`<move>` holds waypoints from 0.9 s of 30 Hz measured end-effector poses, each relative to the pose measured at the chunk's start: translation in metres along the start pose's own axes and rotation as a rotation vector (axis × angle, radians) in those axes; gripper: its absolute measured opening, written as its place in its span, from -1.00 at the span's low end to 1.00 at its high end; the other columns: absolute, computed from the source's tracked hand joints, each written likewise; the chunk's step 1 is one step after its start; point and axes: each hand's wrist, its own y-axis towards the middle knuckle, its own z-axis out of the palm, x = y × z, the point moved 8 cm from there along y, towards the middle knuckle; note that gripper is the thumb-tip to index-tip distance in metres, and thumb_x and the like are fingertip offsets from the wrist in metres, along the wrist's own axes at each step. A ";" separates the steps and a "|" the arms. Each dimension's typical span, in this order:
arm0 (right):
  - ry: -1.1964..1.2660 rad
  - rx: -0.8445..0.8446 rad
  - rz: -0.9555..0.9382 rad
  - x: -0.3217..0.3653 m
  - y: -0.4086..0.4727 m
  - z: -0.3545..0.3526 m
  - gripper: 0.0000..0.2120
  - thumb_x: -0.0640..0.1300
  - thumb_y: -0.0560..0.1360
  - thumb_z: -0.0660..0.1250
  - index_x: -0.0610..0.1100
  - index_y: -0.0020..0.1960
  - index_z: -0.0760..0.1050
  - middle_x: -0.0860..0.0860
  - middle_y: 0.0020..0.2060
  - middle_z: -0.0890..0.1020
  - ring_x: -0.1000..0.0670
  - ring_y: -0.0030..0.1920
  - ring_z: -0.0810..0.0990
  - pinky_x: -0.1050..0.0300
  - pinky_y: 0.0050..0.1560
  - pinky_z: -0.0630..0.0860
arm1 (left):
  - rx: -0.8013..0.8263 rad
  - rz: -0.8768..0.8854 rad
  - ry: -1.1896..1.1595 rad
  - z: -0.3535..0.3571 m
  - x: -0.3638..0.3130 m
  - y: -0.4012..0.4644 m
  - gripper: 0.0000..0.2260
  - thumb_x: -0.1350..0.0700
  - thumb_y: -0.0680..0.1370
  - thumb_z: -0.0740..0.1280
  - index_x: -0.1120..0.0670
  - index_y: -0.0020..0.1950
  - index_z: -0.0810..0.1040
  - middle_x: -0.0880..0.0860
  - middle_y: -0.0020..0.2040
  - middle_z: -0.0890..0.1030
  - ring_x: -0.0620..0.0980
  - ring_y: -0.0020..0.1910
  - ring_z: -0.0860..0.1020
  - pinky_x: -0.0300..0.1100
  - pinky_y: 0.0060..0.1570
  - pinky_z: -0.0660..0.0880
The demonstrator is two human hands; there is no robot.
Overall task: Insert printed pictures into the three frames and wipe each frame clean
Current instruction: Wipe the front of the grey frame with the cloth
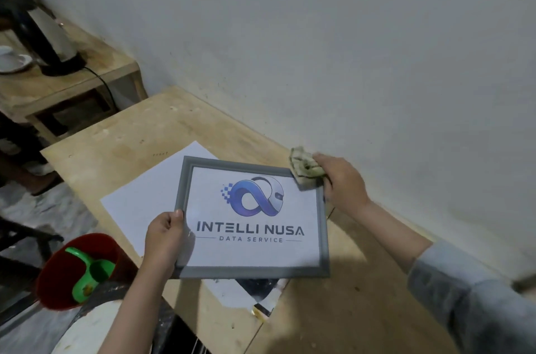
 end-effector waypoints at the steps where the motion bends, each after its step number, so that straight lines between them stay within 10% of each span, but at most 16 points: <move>1: -0.060 0.022 -0.066 0.003 -0.012 -0.003 -0.43 -0.49 0.26 0.29 -0.24 0.26 0.48 -0.20 0.18 0.58 -0.24 0.12 0.59 -0.18 0.06 0.54 | 0.016 0.030 -0.011 0.007 -0.009 -0.007 -0.67 0.06 0.64 0.14 0.23 -0.25 0.37 0.13 -0.34 0.38 0.06 -0.35 0.34 -0.12 -0.37 0.22; 19: -0.177 0.130 -0.036 -0.006 -0.245 -0.117 -0.41 -0.42 0.15 0.44 -0.18 0.17 0.53 -0.08 0.11 0.63 -0.08 0.20 0.56 -0.25 0.24 0.37 | 0.083 0.222 -0.097 0.072 -0.078 -0.148 -0.64 0.11 0.61 0.18 0.09 -0.39 0.26 0.05 -0.39 0.31 0.00 -0.38 0.25 -0.13 -0.37 0.17; 27: 0.259 0.701 0.362 -0.035 -0.287 -0.136 -0.84 -0.16 0.51 0.19 -0.09 -0.03 0.54 0.02 -0.09 0.62 0.07 -0.07 0.55 0.29 -0.07 0.45 | 0.036 0.244 -0.042 0.104 -0.081 -0.181 -0.69 0.08 0.61 0.19 0.32 -0.13 0.48 0.16 -0.28 0.45 0.08 -0.28 0.38 -0.08 -0.27 0.28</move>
